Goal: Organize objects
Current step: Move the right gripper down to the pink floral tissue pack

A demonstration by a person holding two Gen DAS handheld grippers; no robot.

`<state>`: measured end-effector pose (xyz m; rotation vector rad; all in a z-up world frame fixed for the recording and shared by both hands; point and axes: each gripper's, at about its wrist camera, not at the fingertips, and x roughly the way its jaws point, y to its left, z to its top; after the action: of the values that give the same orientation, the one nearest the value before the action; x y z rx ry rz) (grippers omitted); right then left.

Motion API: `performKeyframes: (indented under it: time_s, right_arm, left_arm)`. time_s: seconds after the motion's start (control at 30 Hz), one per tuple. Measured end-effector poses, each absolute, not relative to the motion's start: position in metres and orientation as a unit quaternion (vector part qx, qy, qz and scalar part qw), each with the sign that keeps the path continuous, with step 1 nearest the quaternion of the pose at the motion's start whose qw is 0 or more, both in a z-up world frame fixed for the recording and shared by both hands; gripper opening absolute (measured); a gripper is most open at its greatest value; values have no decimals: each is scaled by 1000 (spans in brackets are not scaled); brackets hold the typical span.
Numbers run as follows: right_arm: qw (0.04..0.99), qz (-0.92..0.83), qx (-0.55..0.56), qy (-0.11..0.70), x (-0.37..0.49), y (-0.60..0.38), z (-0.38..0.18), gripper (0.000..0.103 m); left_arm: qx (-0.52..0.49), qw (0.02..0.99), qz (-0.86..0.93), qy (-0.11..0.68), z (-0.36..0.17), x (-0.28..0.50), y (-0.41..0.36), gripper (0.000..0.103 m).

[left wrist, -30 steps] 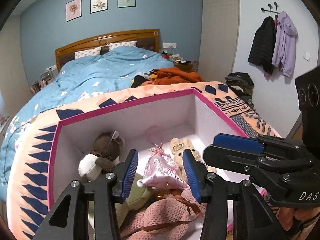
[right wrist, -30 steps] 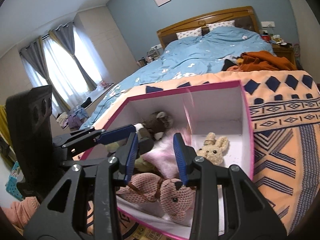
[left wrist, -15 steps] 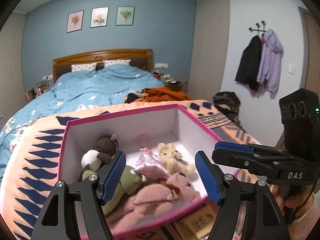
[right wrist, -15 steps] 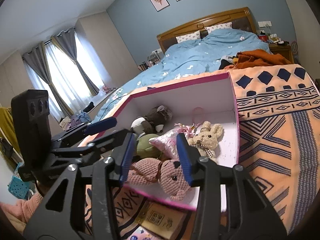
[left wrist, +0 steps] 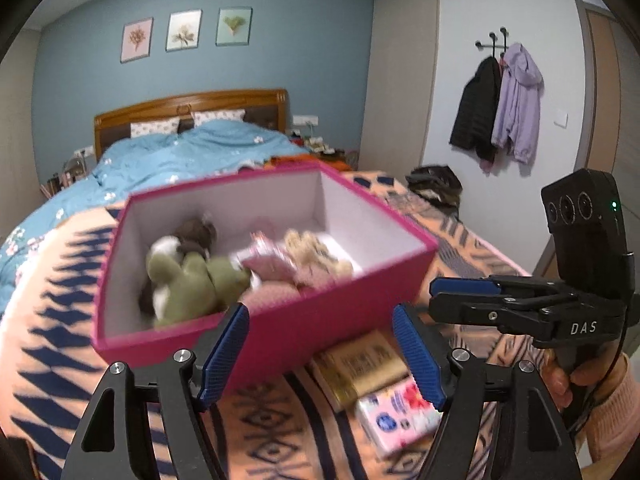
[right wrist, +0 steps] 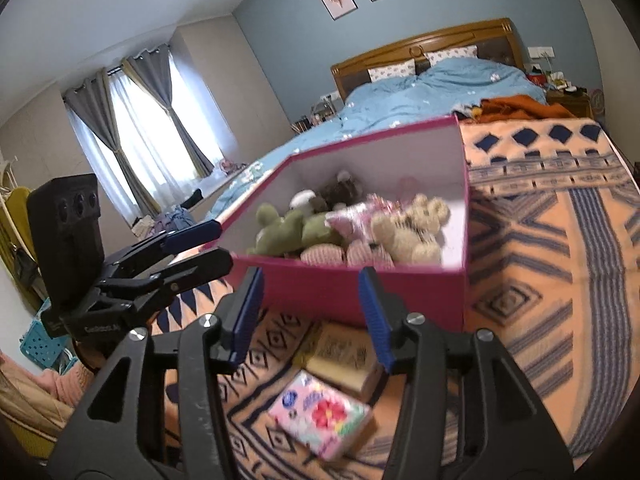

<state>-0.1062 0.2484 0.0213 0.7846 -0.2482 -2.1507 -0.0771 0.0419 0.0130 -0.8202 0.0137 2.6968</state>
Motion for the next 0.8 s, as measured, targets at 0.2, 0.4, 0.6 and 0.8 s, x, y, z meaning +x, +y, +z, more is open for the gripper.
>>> performKeyframes:
  time_s: [0.2,0.4,0.6,0.8]
  right_arm:
    - [392,-840,360,-105,-97,254,-16,51]
    - [380,-831,390,-113,-90,260,-42,51]
    - [379,-823,406,-122,-85,262,-54,51]
    - [376,-822,410,-121,-83,261,-59,51]
  left_arm:
    - [-328,165,930,4,-18,-69,56,76]
    - [-373,173,912,2,-46,-64,68,76]
    - [-396,176,901,-6,-60,-61,72,76]
    - [-414,184,891,-26,-68,-62,69,72]
